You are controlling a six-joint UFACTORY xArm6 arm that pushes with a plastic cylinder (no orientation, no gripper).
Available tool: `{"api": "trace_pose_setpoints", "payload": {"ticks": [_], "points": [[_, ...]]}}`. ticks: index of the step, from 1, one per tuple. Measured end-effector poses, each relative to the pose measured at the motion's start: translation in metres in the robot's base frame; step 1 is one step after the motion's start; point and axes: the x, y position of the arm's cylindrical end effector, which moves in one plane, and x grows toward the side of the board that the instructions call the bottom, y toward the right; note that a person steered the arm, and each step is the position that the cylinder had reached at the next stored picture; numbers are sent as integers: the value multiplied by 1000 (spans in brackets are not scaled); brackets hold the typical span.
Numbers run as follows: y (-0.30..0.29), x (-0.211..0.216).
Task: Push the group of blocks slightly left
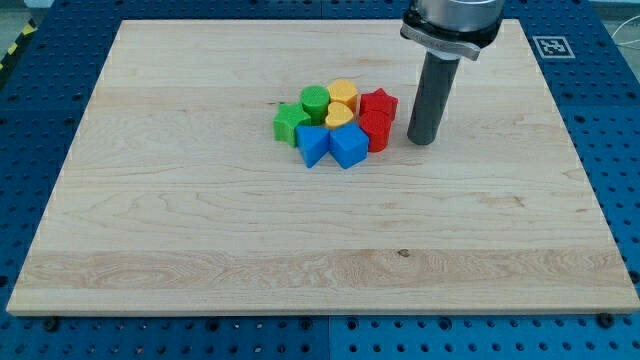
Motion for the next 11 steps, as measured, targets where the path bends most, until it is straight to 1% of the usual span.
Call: {"api": "trace_pose_setpoints", "payload": {"ticks": [1, 2, 3, 4, 5, 6, 7, 8, 10, 11], "points": [[4, -26], [4, -28], [-15, -22], [-36, -38], [-38, -39], [-34, -29], [-59, -23], [-105, -22], [-146, -24], [-178, -29]]}}
